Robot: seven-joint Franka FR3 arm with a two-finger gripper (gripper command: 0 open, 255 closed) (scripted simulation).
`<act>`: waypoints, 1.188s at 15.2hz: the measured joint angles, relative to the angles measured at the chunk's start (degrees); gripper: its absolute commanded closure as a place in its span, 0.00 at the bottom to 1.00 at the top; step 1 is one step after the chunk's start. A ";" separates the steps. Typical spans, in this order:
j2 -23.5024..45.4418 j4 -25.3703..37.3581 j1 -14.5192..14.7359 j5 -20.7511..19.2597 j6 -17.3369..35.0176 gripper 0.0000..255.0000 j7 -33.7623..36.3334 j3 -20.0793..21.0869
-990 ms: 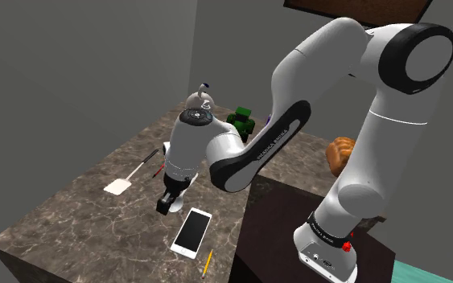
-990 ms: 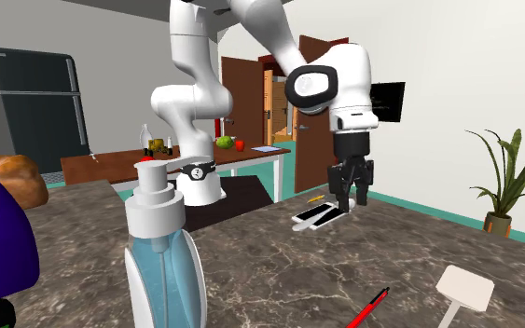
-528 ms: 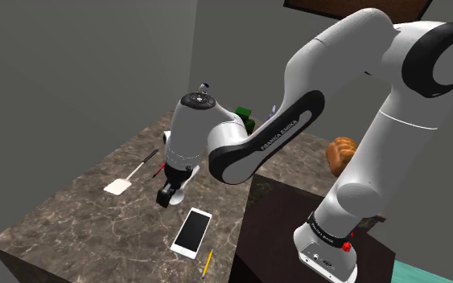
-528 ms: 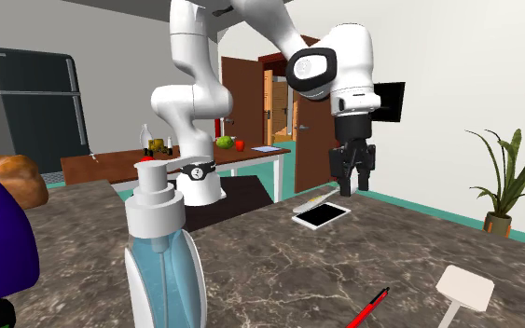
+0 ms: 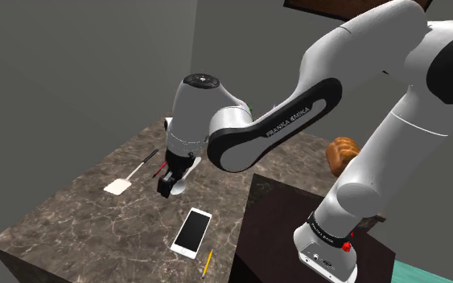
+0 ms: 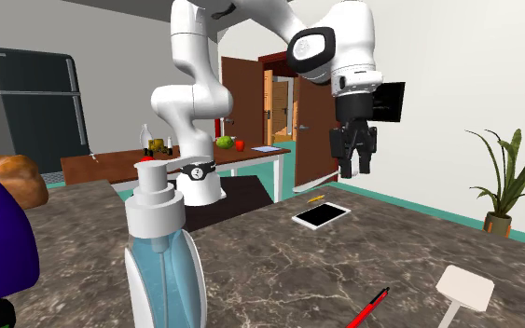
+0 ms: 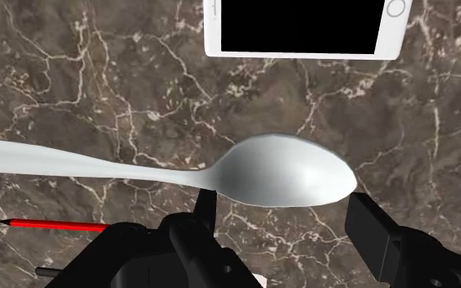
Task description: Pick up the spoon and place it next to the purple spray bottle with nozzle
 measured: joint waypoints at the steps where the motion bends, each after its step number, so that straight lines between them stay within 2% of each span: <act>1: -0.86 0.14 0.09 1.00 -0.75 1.00 -0.72 -0.02; 8: -5.44 2.41 0.74 5.86 -6.43 1.00 -4.46 -0.80; 18: -9.98 6.59 1.48 9.49 -14.25 1.00 -7.56 -2.39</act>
